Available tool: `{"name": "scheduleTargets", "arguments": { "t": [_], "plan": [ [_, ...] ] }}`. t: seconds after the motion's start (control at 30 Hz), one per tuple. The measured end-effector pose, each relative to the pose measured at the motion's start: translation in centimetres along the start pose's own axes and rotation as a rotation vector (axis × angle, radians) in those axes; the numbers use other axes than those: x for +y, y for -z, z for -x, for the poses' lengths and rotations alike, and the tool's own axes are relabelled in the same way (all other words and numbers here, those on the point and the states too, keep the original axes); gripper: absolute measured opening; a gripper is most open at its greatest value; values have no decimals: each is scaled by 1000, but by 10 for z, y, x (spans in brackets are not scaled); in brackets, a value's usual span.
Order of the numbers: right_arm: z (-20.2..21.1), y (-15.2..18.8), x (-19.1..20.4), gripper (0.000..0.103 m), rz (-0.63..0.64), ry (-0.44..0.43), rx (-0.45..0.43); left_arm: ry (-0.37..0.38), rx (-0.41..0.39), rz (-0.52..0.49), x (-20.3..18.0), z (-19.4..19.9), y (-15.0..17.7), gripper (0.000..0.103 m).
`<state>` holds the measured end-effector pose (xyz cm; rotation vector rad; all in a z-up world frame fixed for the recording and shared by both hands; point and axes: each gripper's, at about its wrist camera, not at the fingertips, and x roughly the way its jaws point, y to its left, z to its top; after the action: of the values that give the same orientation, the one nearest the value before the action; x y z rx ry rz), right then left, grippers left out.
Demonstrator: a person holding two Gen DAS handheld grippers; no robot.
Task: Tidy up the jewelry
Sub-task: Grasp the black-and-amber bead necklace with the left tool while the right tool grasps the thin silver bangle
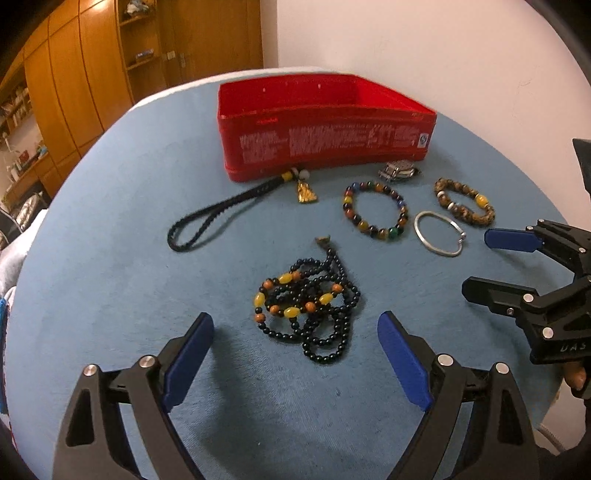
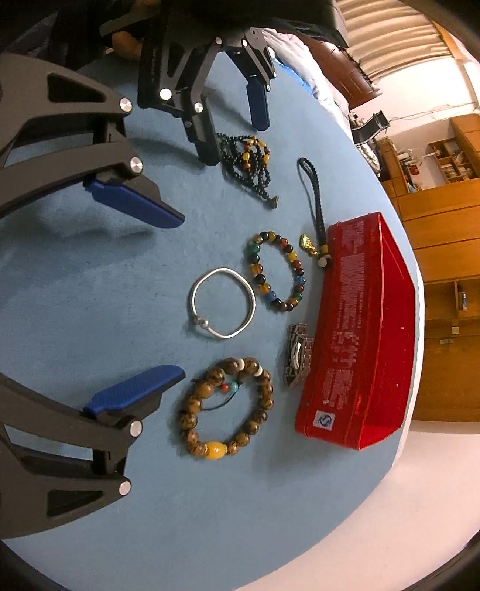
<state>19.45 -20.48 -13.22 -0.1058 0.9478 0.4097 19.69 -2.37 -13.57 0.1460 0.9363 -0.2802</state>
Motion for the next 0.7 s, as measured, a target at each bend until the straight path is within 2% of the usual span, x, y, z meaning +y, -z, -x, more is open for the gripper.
{"name": "scheduleTargets", "arguments": {
  "t": [0.27, 0.5, 0.6, 0.7],
  "plan": [
    [-15, -8, 1, 76, 29, 19, 5, -13, 17, 8, 3, -9, -7, 96],
    [-22, -14, 3, 73, 54, 24, -3, -25, 19, 16, 3, -15, -12, 97],
    [-24, -16, 4, 68, 65, 25, -2, -25, 15, 16, 2, -15, -13, 96],
    [-24, -17, 5, 59, 71, 24, -6, -21, 4, 13, 1, -14, -14, 86]
  ]
}}
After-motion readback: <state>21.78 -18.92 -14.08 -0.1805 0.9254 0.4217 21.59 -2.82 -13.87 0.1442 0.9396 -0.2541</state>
